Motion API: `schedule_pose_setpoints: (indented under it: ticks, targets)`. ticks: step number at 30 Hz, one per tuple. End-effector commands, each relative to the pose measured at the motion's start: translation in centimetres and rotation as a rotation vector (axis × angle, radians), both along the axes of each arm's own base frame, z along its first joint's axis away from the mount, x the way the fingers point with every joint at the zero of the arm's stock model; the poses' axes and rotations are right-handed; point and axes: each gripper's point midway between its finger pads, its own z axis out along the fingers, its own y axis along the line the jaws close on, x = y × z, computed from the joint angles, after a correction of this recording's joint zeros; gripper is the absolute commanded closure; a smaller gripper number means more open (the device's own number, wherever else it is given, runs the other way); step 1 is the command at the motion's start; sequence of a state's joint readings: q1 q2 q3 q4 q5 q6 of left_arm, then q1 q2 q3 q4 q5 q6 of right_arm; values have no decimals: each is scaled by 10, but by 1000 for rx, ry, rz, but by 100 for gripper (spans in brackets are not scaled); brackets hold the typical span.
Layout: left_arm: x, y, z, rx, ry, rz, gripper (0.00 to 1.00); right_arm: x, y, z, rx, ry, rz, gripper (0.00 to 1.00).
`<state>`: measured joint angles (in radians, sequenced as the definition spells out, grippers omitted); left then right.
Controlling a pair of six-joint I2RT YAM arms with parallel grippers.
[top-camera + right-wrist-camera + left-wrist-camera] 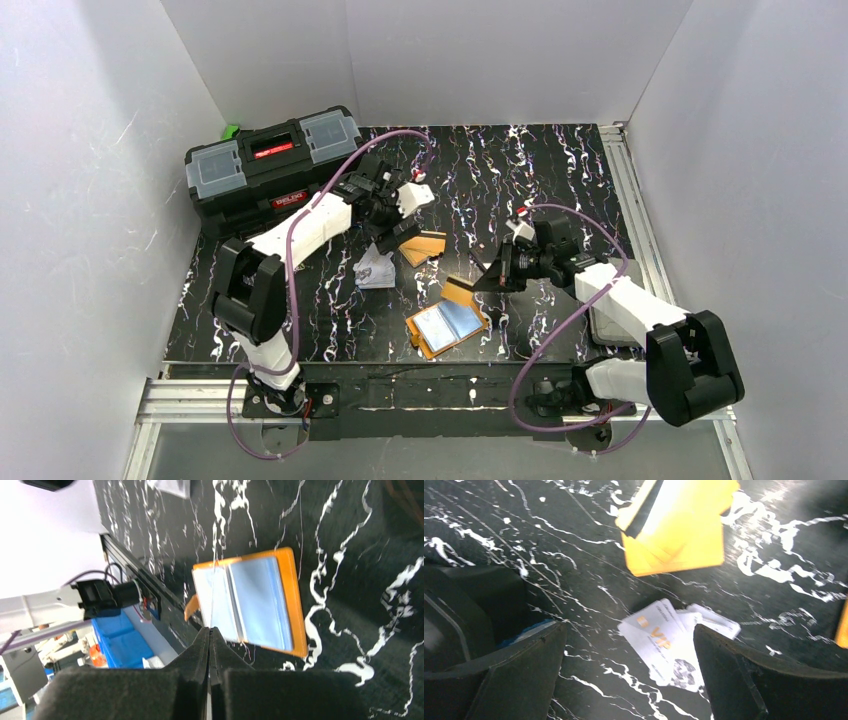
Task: Put the credit cards into the card holder
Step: Insert the credit card into the card holder.
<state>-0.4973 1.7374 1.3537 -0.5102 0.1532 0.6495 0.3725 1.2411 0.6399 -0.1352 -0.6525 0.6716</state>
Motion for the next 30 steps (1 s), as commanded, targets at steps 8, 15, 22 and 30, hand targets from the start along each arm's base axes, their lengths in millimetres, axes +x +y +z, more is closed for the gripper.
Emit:
schedule_pose_setpoints:
  ticks: [8, 15, 22, 30]
  targets:
    - [-112, -15, -12, -148, 89, -370, 2, -37, -6, -43, -178, 111, 87, 99]
    - [-137, -45, -29, -167, 16, -497, 2, -45, -13, -55, -245, 124, 112, 99]
    - [-144, -56, -44, -164, 3, -528, 2, -61, -15, -74, -343, 165, 178, 99]
    - [-144, -62, -48, -161, -13, -525, 3, -54, -18, -63, -422, 109, 176, 60]
